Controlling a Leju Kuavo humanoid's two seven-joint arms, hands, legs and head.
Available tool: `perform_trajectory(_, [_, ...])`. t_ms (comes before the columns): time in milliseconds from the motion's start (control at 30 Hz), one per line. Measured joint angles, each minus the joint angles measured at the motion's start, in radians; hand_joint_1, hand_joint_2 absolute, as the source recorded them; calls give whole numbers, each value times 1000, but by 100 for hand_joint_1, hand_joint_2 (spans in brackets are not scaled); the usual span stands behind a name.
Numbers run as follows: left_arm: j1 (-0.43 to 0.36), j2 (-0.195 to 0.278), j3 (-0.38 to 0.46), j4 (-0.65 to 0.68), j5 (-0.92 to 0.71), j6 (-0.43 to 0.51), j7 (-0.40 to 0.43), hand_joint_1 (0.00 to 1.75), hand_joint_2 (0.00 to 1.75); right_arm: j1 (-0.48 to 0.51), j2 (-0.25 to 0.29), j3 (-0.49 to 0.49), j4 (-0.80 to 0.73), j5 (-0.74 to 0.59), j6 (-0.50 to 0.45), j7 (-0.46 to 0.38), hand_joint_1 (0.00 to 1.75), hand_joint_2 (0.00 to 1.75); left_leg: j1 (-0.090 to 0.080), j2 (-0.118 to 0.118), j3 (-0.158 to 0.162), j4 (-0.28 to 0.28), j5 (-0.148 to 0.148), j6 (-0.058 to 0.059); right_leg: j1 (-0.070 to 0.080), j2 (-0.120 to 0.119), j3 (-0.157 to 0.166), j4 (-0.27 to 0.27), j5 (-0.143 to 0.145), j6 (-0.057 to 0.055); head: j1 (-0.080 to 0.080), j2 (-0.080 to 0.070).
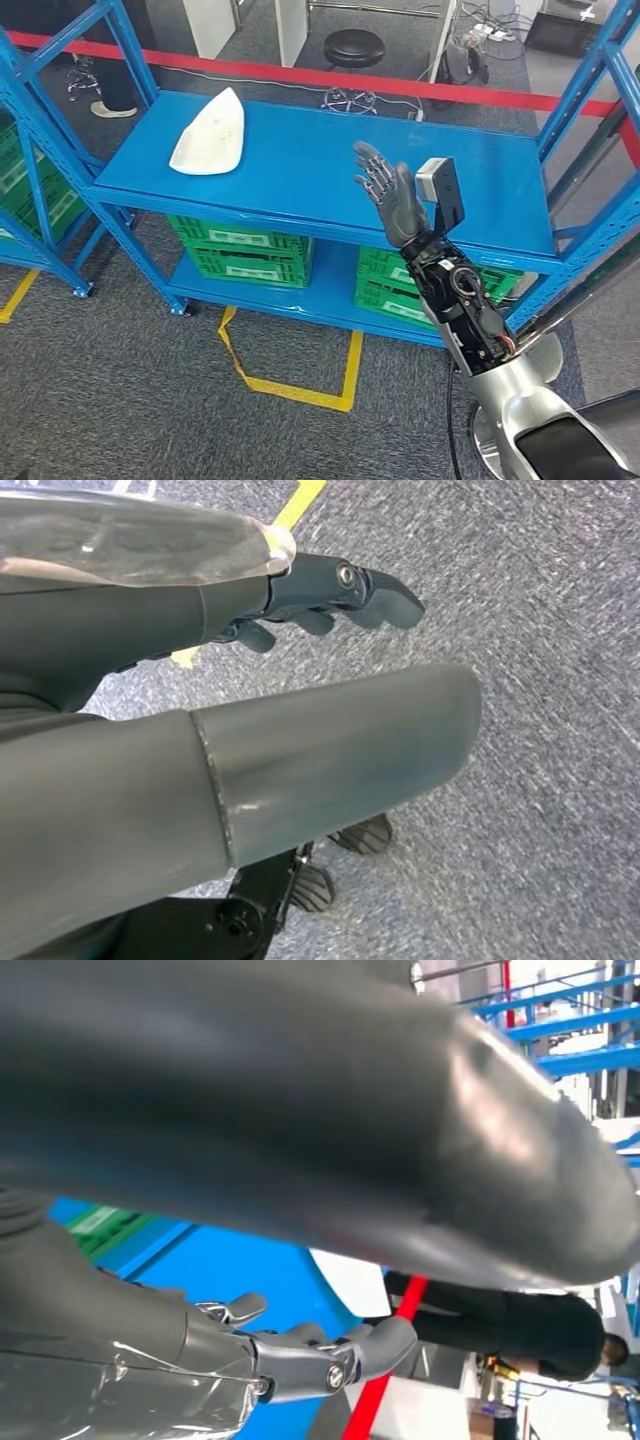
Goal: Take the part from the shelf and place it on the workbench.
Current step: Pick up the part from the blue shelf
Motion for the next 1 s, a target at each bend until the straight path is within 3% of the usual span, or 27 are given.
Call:
perform_trajectory(67, [0,0,0,0,0,0,-1,0,0,0,0,-1,0,-4,-2,0,0,0,2,-2,13,-4,-7,17,-3,1,-4,23,-10,12,2,0])
perform_trajectory(100, [-1,1,0,0,0,0,-1,0,0,0,0,-1,0,-4,-2,-1,0,0,3,-3,21,-6,-10,24,-4,2,-19,55,-28,14,3,0])
perform_trajectory(200, [-4,0,0,0,0,-2,-2,0,0,2,0,-1,0,-5,-5,-1,0,0,-1,-7,35,-7,-21,36,-5,9,-124,254,-111,16,6,0])
perform_trajectory(233, [-3,-1,0,0,0,-2,-2,0,0,5,0,-2,0,-5,-6,0,0,0,-3,-10,40,-7,-26,37,-5,10,-158,305,-123,16,6,0])
perform_trajectory(267, [-1,-2,0,0,0,-3,-2,0,0,7,0,-2,0,-5,-7,0,0,0,-4,-12,46,-6,-31,37,-5,10,-175,318,-115,16,6,0])
perform_trajectory(300, [1,-3,0,0,0,-3,-2,0,0,8,0,-2,0,-5,-8,0,0,0,-4,-14,55,-6,-37,35,-5,10,-172,290,-85,16,7,0])
perform_trajectory(367, [2,-4,0,0,0,-3,-3,0,0,8,0,-2,0,-5,-9,0,0,0,-4,-18,76,-6,-51,30,-5,11,-124,153,8,11,8,0])
perform_trajectory(400, [1,-4,0,0,0,-3,-4,0,0,8,0,-2,0,-5,-10,0,0,0,-5,-20,83,-5,-57,26,-3,11,-100,85,31,8,7,0])
perform_trajectory(467, [0,-5,0,0,0,-3,-5,0,0,8,0,-2,0,-5,-11,0,0,0,-6,-22,89,-1,-67,14,1,12,-71,16,39,-4,4,0])
perform_trajectory(567, [0,-5,0,0,0,-3,-6,0,0,7,0,-3,-1,-5,-16,-1,0,0,-5,-20,86,26,-73,-1,0,11,-45,1,35,-23,3,0])
perform_trajectory(633, [-3,-5,0,0,0,-3,-7,0,0,3,0,-3,-2,-5,-18,-1,0,0,-2,-16,35,115,-85,-12,-4,11,-23,-7,29,-31,-1,0])
perform_trajectory(700, [-2,-4,0,1,0,-2,-8,0,0,2,0,-3,-1,-5,-19,-1,0,0,0,-13,-60,249,-121,-22,-5,11,-8,-11,18,-35,-5,0])
perform_trajectory(767, [1,-4,0,1,-1,-1,-8,0,0,4,0,-2,-1,-4,-20,0,0,0,3,-13,-132,311,-149,-27,-8,12,11,-11,1,-34,-5,0])
perform_trajectory(800, [2,-3,0,1,-2,0,-8,0,0,4,0,-2,-1,-4,-20,1,0,0,5,-12,-141,290,-138,-27,-9,13,24,-11,-9,-32,-5,0])
perform_trajectory(833, [2,-3,0,1,-3,0,-8,0,0,5,0,-1,0,-3,-20,2,0,0,7,-11,-132,237,-106,-27,-11,13,38,-11,-20,-29,-5,0])
perform_trajectory(900, [3,-2,0,1,-6,1,-8,0,0,4,0,-1,0,-1,-20,3,0,0,9,-3,-91,91,-4,-25,-12,13,65,-10,-42,-19,-8,0])
perform_trajectory(933, [3,-2,0,1,-7,3,-8,0,0,3,0,-1,-1,-1,-20,3,0,0,9,3,-75,42,29,-21,-10,14,71,-11,-53,-13,-11,0])
perform_trajectory(967, [3,-2,0,1,-9,4,-8,0,0,3,0,-1,0,0,-20,5,0,0,8,6,-67,17,49,-15,-7,14,75,-12,-64,-7,-11,0])
perform_trajectory(1000, [3,-2,0,1,-11,7,-9,0,0,3,0,-1,0,1,-19,6,0,0,5,7,-66,14,48,-8,-4,14,79,-15,-74,-1,-11,0])
